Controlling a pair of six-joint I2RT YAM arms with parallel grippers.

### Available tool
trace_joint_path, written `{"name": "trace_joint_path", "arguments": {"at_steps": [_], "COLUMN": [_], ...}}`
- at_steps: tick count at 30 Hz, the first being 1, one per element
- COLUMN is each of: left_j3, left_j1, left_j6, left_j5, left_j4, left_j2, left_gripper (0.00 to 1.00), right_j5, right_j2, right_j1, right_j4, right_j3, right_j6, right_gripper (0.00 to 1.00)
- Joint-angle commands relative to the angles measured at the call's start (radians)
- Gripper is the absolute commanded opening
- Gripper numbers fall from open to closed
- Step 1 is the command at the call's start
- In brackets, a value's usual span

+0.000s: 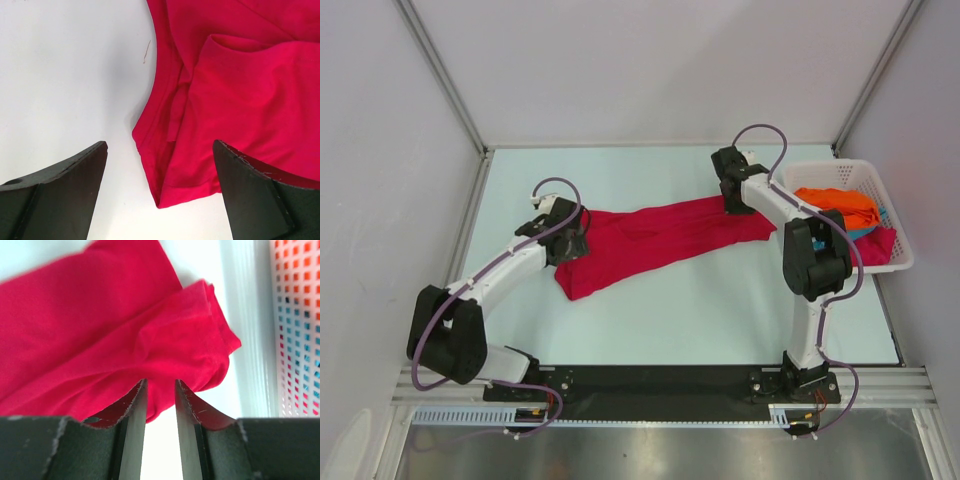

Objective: Fold and stack the t-shirts

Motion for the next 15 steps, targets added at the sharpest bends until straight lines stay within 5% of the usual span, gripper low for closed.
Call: {"name": "trace_joint_path", "arguments": {"at_steps": [1, 15], "left_j3": [-0.001, 0.004], "left_j1": [-0.005, -0.005], "left_j6": [-0.008, 0.003], "left_j5": [0.007, 0.004], "left_j4": [0.013, 0.014], "left_j2": [-0.036, -0.036], "left_gripper": [0.92, 0.92], "right_j5": [0.017, 0.011], "right_j2": [-0.024, 0.072], "right_j1": [0.0, -0.003], "right_j4": [0.023, 0.026], "right_j3": [-0.024, 0.013], "right_j6": [0.015, 0.011], "right_gripper": [0.34, 0.33]}}
